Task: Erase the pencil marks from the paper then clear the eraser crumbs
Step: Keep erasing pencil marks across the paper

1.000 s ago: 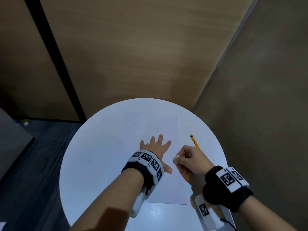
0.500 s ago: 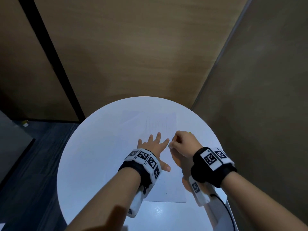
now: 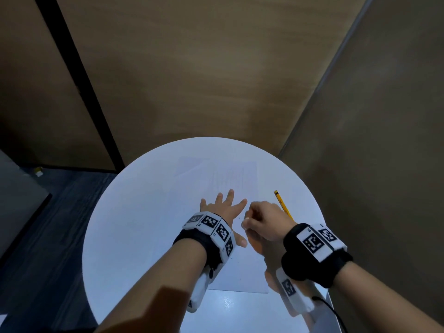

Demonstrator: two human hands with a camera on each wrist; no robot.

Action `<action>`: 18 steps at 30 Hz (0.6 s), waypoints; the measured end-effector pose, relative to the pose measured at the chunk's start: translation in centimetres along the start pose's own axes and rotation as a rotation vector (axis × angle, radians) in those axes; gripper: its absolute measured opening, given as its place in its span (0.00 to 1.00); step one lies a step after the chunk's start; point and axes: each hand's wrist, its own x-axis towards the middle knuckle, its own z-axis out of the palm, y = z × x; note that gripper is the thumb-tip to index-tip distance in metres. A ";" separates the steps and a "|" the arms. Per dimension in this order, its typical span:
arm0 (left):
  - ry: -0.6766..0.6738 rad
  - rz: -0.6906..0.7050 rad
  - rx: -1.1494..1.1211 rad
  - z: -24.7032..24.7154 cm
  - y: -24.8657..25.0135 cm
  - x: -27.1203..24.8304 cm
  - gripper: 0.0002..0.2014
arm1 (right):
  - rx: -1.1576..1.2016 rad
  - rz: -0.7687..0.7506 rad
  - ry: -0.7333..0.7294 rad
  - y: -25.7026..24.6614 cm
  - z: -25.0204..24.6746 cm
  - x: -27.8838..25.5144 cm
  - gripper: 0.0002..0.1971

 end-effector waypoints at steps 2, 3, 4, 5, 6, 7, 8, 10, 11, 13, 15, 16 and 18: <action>0.000 -0.001 -0.002 0.0 0.0 0.0 0.54 | -0.033 -0.016 -0.069 -0.1 0.0 -0.4 0.06; 0.001 0.000 -0.003 -0.1 0.0 0.0 0.54 | -0.023 -0.008 -0.061 0.0 -0.3 -0.3 0.07; 0.001 -0.002 -0.001 -0.1 0.0 0.0 0.54 | -0.001 0.009 -0.025 0.1 -0.6 0.1 0.08; -0.002 -0.005 0.000 -0.2 0.0 0.0 0.54 | 0.019 0.030 0.033 0.3 -0.9 0.5 0.08; -0.006 -0.011 0.000 -0.3 0.1 0.0 0.54 | 0.030 0.051 0.101 0.4 -1.0 0.9 0.07; -0.007 -0.019 0.002 -0.5 0.3 0.0 0.53 | 0.036 0.065 0.156 0.5 -0.9 1.0 0.07; -0.006 -0.030 0.007 -0.6 0.6 -0.1 0.53 | 0.041 0.069 0.182 0.6 -0.6 0.8 0.06; 0.001 -0.050 0.017 -0.8 1.0 -0.1 0.51 | 0.035 0.048 0.128 0.6 0.2 -0.1 0.06; 0.004 -0.054 0.020 -1.0 1.1 -0.1 0.51 | 0.019 0.035 0.073 0.5 0.5 -0.6 0.06; 0.004 -0.055 0.025 -1.1 1.2 -0.1 0.51 | -0.003 0.022 0.009 0.5 0.5 -0.9 0.05; 0.004 -0.056 0.035 -1.2 1.2 0.0 0.51 | 0.029 0.043 0.054 0.7 0.1 -0.4 0.04; 0.002 -0.058 0.039 -1.2 1.2 0.0 0.52 | 0.044 0.063 0.094 0.7 0.0 0.0 0.04; 0.002 -0.063 0.046 -1.0 1.2 0.0 0.53 | 0.025 0.088 0.136 0.7 0.1 0.4 0.04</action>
